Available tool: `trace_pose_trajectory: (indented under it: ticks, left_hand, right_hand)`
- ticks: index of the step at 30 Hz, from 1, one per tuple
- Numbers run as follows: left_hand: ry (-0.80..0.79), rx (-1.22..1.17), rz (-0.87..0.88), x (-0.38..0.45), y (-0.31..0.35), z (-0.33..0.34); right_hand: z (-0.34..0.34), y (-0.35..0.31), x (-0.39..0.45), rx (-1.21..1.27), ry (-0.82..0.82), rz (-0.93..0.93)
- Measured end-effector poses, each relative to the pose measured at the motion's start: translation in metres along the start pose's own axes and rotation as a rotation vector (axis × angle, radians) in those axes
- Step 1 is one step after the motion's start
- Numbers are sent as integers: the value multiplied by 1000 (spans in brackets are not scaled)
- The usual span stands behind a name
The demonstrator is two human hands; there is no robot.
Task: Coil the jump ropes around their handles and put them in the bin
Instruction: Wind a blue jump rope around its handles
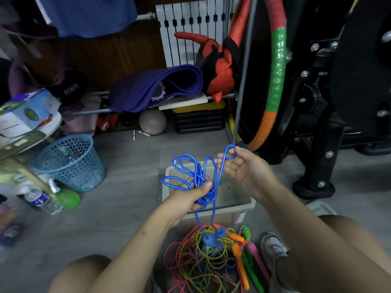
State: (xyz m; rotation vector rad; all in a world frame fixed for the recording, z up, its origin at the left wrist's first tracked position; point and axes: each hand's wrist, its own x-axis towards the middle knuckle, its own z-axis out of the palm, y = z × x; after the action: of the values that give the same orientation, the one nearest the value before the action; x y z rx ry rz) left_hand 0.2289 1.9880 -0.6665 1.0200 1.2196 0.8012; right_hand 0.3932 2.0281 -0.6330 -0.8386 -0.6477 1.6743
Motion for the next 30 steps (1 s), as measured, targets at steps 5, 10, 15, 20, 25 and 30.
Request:
trace_pose_trajectory:
  ticks: [5,10,15,20,25,30]
  left_hand:
    - [57,76,13,2,7,-3]
    - [61,-289,11,3,9,-2]
    - [76,-616,57,6,16,-9]
    - [267,-494,97,6,21,-25]
    - [456,-351,124,6,21,-39]
    - [430,-154,42,6,17,-48]
  right_hand:
    - [-4,5,1,-271,97,-108]
    - [-6,16,4,-358,114,142]
    - [-4,34,-12,-770,-301,491]
    - [-12,25,-15,-1123,-340,247]
    - [-22,5,-11,-1835,-458,327]
    - [-30,-3,-11,-1456,-383,246]
